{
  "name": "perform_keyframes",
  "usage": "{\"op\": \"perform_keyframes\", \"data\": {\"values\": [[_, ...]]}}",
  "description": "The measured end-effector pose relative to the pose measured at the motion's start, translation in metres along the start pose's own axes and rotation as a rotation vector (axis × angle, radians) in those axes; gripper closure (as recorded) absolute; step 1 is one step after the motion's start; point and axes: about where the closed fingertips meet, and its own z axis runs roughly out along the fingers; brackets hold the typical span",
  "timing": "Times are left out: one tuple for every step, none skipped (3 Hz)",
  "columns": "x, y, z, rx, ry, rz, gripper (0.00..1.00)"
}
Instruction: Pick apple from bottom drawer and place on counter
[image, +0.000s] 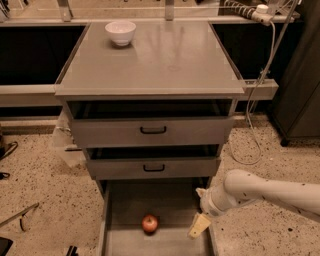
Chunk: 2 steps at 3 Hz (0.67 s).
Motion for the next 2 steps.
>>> {"op": "perform_keyframes", "data": {"values": [[0.000, 0.000, 0.000, 0.000, 0.000, 0.000, 0.00], [0.007, -0.003, 0.016, -0.025, -0.044, -0.001, 0.00]]}}
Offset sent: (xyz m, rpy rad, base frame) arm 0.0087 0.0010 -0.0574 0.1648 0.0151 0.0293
